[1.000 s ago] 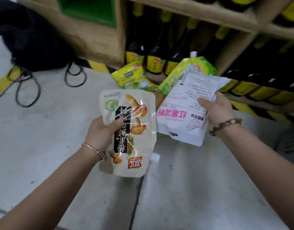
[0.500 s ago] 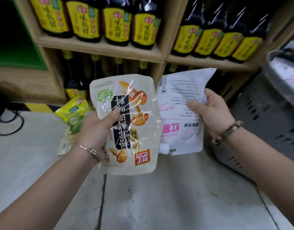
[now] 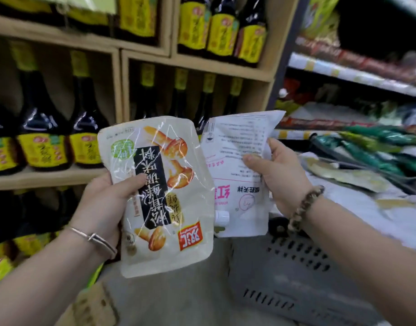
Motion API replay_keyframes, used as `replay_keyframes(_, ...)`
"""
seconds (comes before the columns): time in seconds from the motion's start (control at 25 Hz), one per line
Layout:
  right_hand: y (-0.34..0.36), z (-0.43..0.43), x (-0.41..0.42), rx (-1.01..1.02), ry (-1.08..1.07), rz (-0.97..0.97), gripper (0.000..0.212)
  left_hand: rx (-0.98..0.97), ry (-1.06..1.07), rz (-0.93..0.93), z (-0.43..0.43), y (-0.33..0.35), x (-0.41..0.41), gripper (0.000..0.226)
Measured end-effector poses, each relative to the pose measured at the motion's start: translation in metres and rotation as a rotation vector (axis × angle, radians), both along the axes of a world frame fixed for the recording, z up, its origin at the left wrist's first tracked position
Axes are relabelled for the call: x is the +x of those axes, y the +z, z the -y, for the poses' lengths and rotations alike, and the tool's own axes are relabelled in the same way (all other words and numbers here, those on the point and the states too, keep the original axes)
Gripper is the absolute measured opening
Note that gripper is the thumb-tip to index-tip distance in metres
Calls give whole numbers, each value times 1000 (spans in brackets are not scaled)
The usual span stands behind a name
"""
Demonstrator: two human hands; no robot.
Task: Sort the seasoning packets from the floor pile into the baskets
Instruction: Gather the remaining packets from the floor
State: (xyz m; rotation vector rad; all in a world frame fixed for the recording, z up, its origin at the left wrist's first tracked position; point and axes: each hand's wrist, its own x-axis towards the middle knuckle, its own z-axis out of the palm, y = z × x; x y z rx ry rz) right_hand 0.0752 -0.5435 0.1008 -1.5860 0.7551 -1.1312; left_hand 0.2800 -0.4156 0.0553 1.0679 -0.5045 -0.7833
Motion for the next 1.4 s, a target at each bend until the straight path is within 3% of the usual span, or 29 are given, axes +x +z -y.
replay_keyframes(0.32, 66, 67, -114, 59, -164, 91, 15, 4, -72, 123, 100, 79, -83, 14)
replay_keyframes(0.56, 62, 119, -188, 205, -245, 28, 15, 129, -202, 185, 176, 89, -141, 23)
replay_keyframes(0.72, 37, 136, -214, 506, -238, -69, 13, 355, -204, 377, 211, 60, -158, 31)
replay_keyframes(0.8, 31, 139, -220, 611, -223, -174, 10, 519, -150, 608, 219, 47, -163, 41)
replay_keyframes(0.88, 29, 146, -228, 478, -290, -485, 15, 622, -114, 879, 220, 42, -168, 57)
replay_keyframes(0.96, 35, 148, -234, 199, -404, -1004, 37, 630, -123, 1066, 217, 39, -168, 82)
replay_keyframes(1.04, 48, 146, -238, -24, -522, -1335, 46, 583, -136, 1304, 214, 36, -169, 84)
replay_keyframes(1.12, 57, 145, -231, -210, -583, -1397, 54, 503, -308, 1502, 215, 34, -174, 58)
replay_keyframes(1.2, 57, 147, -210, -365, -528, -1239, 66, 504, -571, 1740, 216, 30, -188, 40)
replay_keyframes(1.28, 45, 146, -183, -500, -399, -1215, 74, 541, -650, 1964, 219, 26, -199, 32)
replay_keyframes(1.4, 19, 149, -163, -493, -236, -1353, 79, 605, -659, 1976, 224, 20, -206, 35)
